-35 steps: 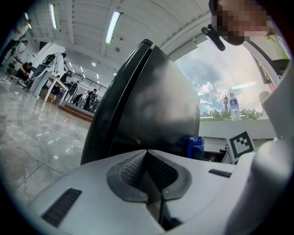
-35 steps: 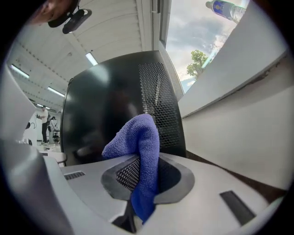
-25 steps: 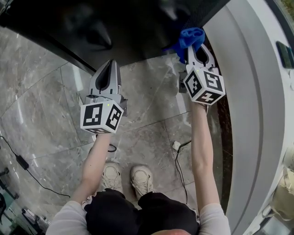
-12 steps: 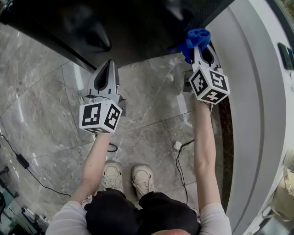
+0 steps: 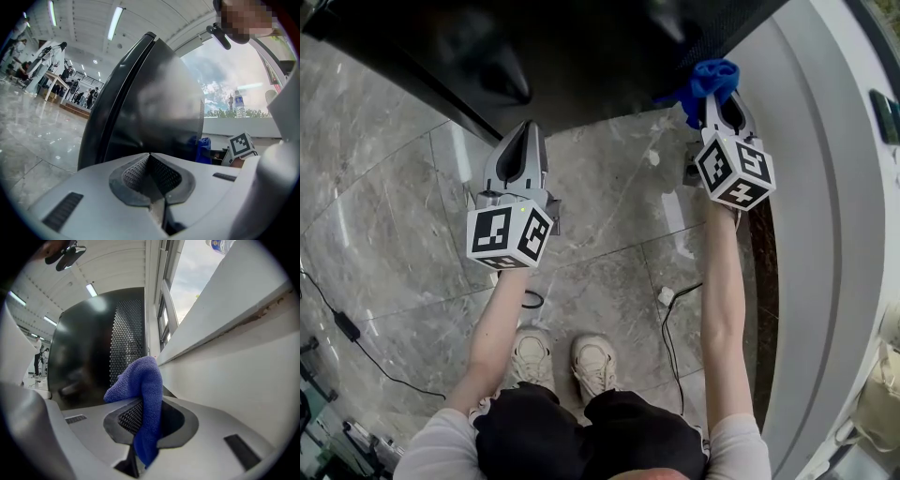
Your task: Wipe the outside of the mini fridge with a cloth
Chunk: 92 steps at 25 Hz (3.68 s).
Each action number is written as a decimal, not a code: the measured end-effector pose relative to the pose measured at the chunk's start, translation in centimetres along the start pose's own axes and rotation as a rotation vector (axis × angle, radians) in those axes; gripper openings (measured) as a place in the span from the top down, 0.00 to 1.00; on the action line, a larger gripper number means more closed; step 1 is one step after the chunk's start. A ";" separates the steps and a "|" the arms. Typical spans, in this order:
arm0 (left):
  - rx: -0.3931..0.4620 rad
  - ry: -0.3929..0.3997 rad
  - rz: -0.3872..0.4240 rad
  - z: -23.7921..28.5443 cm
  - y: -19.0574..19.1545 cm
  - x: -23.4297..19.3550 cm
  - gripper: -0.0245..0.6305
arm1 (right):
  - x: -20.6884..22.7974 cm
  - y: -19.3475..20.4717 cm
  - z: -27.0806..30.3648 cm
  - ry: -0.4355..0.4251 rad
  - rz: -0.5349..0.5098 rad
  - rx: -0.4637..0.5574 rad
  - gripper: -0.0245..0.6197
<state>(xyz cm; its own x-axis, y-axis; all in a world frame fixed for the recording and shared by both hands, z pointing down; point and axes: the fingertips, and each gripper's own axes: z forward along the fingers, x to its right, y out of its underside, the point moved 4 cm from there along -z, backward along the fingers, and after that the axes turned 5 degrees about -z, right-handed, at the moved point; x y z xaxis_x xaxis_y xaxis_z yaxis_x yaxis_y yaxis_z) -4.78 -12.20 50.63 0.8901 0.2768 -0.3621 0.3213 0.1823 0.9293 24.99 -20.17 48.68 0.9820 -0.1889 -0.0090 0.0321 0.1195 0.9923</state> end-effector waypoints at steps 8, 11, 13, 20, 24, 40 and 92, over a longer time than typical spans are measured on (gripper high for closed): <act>0.041 -0.021 0.000 -1.7 -0.7 -1.6 0.96 | -0.3 0.5 -0.7 0.064 0.076 0.026 0.84; 0.048 -0.064 -0.003 -3.3 -0.5 -2.8 0.96 | -2.8 1.0 -1.9 0.030 0.110 0.036 0.84; 0.049 -0.094 0.002 -4.5 -0.6 -3.8 0.96 | -5.8 1.2 -3.1 -0.039 0.111 0.037 0.84; 0.114 -0.205 -0.030 -7.5 -1.9 -7.3 0.96 | -18.7 3.0 -4.9 -0.299 0.114 0.016 0.84; 0.117 -0.198 -0.007 -8.3 -2.3 -8.2 0.96 | -25.5 4.4 -4.4 -0.408 0.116 -0.009 0.84; 0.109 -0.283 -0.005 -10.0 -2.1 -13.5 0.96 | -33.8 7.9 -1.0 -0.513 0.083 -0.023 0.84; -0.051 0.059 0.008 2.6 5.8 0.6 0.96 | 3.4 10.0 1.3 0.173 0.190 -0.099 0.84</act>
<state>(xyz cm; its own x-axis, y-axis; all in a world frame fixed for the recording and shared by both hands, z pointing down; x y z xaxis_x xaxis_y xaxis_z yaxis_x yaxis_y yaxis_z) -1.53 -13.42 56.04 0.8714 0.3336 -0.3597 0.2958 0.2276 0.9277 28.39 -20.88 58.76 0.9890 0.0144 0.1471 -0.1464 0.2330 0.9614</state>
